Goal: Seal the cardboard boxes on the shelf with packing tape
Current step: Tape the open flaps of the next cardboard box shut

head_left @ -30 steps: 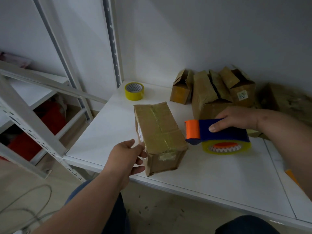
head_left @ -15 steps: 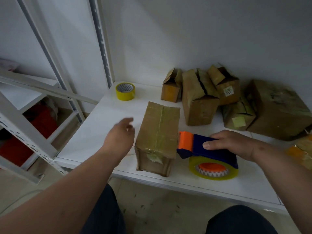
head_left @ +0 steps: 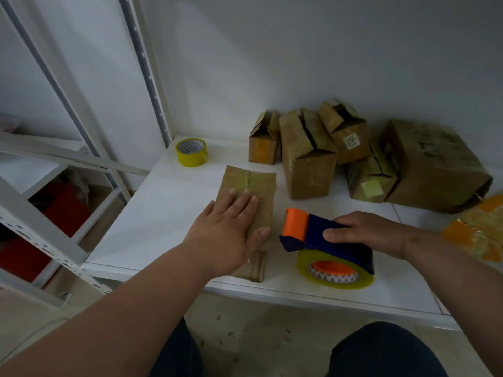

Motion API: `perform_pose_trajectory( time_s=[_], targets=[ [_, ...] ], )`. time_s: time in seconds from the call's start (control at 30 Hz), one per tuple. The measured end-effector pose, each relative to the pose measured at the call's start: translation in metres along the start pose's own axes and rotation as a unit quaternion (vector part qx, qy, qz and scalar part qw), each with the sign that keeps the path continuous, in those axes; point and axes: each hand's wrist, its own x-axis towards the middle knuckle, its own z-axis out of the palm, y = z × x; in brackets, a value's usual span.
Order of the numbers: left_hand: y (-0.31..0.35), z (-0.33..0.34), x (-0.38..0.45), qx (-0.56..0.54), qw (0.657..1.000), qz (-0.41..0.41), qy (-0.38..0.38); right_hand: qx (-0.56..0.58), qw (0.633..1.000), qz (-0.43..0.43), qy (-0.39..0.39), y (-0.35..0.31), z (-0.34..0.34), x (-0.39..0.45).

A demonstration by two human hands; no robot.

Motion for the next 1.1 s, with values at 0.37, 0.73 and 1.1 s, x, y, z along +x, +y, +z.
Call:
perform_pose_trajectory(
  time_s=[0.37,0.73,1.1],
  targets=[
    [-0.009,0.002,0.006,-0.020,1.000,0.012,-0.004,-0.119,0.992,0.015,0.024,0.026,-0.013,-0.008],
    [-0.009,-0.001,0.005,-0.026,0.999,0.006,-0.018,-0.316,0.945,0.084,-0.005,-0.048,0.013,0.039],
    [-0.011,-0.003,0.003,-0.025,0.999,0.008,-0.032,-0.235,0.952,0.185,-0.060,-0.031,0.023,0.058]
  ],
)
